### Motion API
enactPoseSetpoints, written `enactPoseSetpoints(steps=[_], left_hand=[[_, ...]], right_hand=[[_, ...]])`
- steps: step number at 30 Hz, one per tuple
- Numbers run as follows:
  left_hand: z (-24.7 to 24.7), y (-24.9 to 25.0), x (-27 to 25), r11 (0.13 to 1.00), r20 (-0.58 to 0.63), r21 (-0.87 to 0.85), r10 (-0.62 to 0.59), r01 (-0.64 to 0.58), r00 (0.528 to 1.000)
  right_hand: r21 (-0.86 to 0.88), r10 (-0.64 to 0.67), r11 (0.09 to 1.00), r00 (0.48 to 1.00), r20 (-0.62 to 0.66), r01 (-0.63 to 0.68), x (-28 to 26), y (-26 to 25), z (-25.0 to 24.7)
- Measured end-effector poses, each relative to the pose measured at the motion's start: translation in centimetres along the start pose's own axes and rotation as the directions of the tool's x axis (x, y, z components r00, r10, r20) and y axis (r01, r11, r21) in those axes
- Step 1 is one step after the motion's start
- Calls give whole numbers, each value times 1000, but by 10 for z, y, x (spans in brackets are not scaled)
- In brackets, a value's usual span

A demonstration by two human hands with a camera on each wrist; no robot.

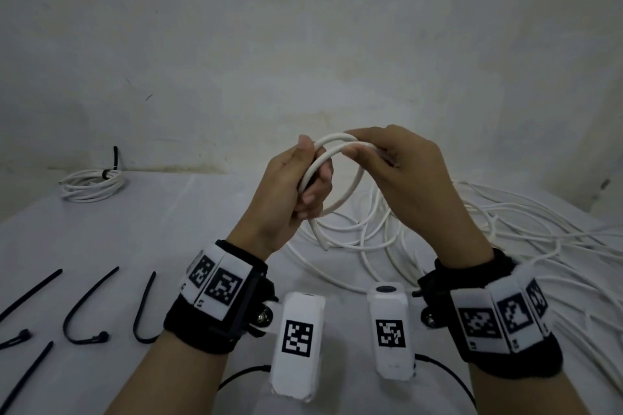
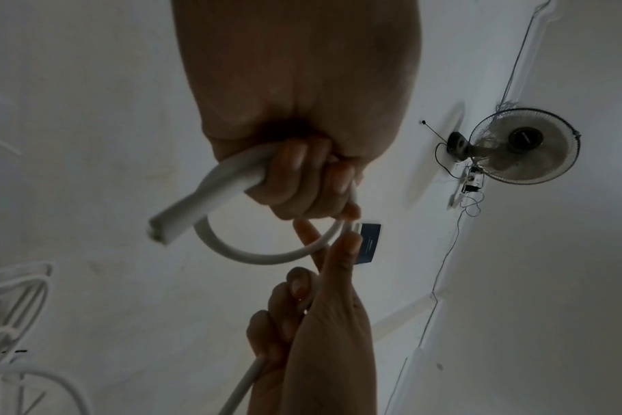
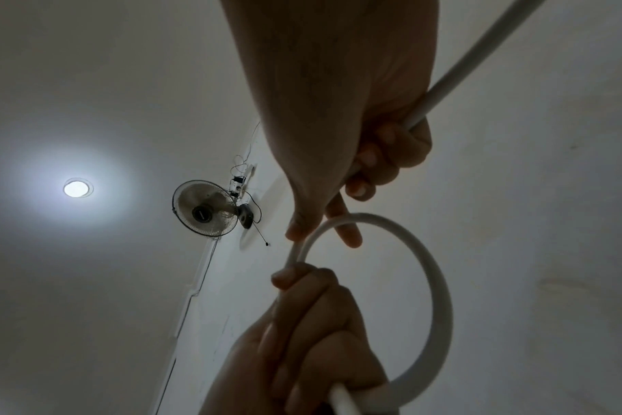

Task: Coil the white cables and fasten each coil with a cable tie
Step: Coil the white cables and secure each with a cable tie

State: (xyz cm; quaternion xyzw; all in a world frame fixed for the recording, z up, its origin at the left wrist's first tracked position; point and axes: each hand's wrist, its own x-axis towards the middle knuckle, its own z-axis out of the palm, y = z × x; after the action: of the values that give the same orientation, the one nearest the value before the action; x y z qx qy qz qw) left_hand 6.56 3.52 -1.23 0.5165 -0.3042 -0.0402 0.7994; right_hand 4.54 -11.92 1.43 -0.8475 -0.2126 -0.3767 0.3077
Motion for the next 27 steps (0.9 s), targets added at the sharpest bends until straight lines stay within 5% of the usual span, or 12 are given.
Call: enactPoseSetpoints(steps=[9, 17, 23, 27], left_hand=[[1, 3, 0, 994, 99, -79, -71, 79, 993], [-7, 13, -1, 968, 241, -180, -129, 175, 962], [-20, 22, 2, 924, 78, -379, -25, 53, 997], [-38, 29, 3, 900, -74, -428, 54, -81, 996]], right_hand=[[14, 7, 1000, 992, -123, -5, -1, 2, 3], [232, 85, 971, 991, -108, -58, -2, -7, 5], [110, 57, 993, 994, -96, -46, 0, 11, -6], [70, 47, 996, 998, 47, -50, -2, 25, -26]])
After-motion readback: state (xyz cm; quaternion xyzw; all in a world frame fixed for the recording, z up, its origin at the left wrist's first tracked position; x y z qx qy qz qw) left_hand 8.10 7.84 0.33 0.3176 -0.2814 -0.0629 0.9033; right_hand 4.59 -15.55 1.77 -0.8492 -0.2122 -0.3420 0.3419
